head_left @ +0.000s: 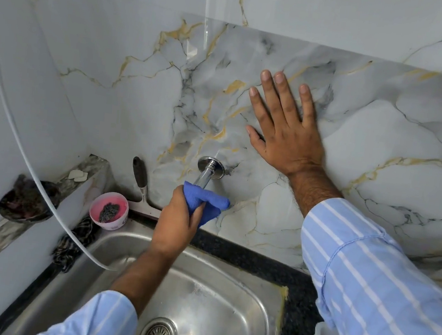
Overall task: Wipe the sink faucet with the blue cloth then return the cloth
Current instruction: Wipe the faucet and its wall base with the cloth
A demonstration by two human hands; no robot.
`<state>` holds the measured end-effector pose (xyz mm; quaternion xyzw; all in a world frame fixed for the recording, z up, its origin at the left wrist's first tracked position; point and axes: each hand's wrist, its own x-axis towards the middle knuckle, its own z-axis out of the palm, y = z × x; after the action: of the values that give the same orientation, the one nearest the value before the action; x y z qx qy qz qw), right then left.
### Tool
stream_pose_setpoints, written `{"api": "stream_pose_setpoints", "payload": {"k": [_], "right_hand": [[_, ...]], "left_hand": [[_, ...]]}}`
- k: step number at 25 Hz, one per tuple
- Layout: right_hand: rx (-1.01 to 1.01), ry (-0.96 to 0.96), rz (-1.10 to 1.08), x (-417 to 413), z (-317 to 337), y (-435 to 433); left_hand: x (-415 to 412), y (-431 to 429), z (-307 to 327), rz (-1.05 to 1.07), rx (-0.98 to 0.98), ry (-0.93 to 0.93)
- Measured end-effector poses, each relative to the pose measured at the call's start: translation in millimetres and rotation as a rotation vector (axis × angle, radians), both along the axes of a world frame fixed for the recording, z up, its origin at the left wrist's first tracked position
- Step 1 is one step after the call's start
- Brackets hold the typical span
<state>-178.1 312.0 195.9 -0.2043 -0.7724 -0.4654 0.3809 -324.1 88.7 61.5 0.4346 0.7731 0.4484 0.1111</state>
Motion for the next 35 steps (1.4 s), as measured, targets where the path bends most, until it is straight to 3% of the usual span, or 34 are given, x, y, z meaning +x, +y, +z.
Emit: {"api": "stream_pose_setpoints", "payload": {"k": [3, 7, 13, 16, 21, 25, 29, 30, 33, 35], "right_hand": [[0.006, 0.002, -0.003, 0.1, -0.3, 0.9], [0.008, 0.014, -0.003, -1.1, -0.1, 2.4], [0.006, 0.024, 0.003, -1.4, -0.9, 2.6], [0.004, 0.023, 0.005, -1.2, -0.8, 2.2], [0.011, 0.012, 0.003, 0.4, 0.2, 0.7], [0.016, 0.008, -0.004, 0.4, 0.6, -0.9], [0.020, 0.012, -0.002, -0.4, 2.1, -2.8], [0.014, 0.015, -0.002, -0.4, 2.3, -2.7], [0.011, 0.011, -0.006, 0.3, 1.9, -2.0], [0.016, 0.009, -0.009, 0.1, 0.5, -0.1]], "left_hand": [[17.5, 0.1, -4.8, 0.141, 0.031, 0.101], [22.7, -3.2, -10.1, 0.154, 0.031, 0.194], [13.2, -26.7, -27.0, 0.018, 0.004, 0.046], [-5.4, -13.8, -1.4, -0.062, 0.045, -0.114], [-28.0, 74.3, 62.3, -0.096, -0.347, -0.137], [-29.9, 98.0, 69.5, -0.153, -0.435, -0.190], [-18.6, 97.9, 69.6, -0.047, -0.765, 0.006], [-11.1, 94.2, 65.7, -0.002, -0.789, 0.148], [14.9, 67.6, 54.6, 0.125, -0.612, 0.758], [17.5, 54.2, 48.8, 0.142, -0.520, 0.781]]}}
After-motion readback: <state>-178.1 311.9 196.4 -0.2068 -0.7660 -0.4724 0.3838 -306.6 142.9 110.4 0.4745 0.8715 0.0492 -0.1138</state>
